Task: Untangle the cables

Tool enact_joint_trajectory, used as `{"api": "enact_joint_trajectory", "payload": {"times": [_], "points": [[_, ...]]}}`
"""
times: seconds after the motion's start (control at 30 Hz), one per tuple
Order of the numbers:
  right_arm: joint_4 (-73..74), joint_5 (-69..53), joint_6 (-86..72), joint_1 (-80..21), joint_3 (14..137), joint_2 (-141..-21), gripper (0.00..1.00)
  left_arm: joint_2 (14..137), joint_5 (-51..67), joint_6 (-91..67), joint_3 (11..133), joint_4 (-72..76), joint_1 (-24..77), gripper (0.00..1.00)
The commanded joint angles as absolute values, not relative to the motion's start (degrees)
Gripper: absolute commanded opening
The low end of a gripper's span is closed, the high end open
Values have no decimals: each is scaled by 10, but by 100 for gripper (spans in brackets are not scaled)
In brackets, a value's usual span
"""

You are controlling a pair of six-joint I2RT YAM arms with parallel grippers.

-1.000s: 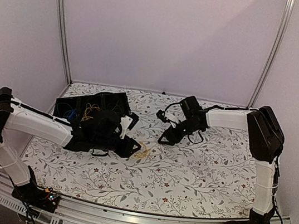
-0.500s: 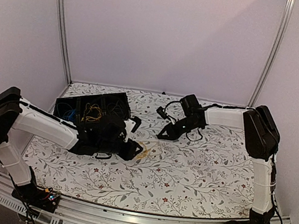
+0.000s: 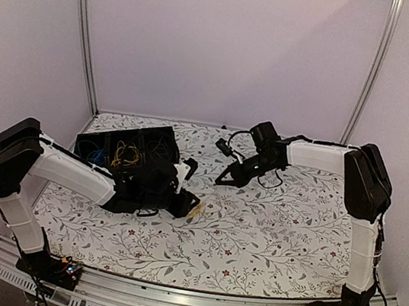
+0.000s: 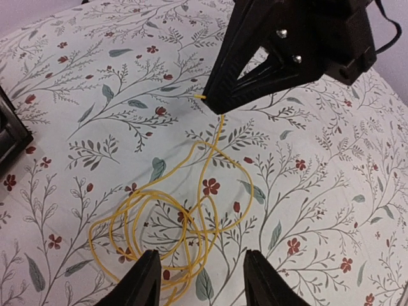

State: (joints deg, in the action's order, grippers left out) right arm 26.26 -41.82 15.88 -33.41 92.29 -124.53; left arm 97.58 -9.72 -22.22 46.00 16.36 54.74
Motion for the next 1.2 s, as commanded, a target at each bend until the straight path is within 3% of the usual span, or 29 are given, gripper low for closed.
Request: {"api": "enact_joint_trajectory", "payload": {"times": [0.0,0.23,0.5,0.87,1.17], "points": [[301,-484,156,-334,931,-1142,0,996,-112,-186,483,228,553,45],[371,-555,150,-335,999,-1049,0,1100,-75,-183,575,228,519,38],[383,-583,195,-325,1116,-937,0,1177,-21,-182,608,261,509,14],[320,-624,122,-208,1252,-867,0,1226,-4,-196,610,273,494,14],[305,-598,108,-169,1245,-849,0,1200,25,-202,582,276,483,14]]}}
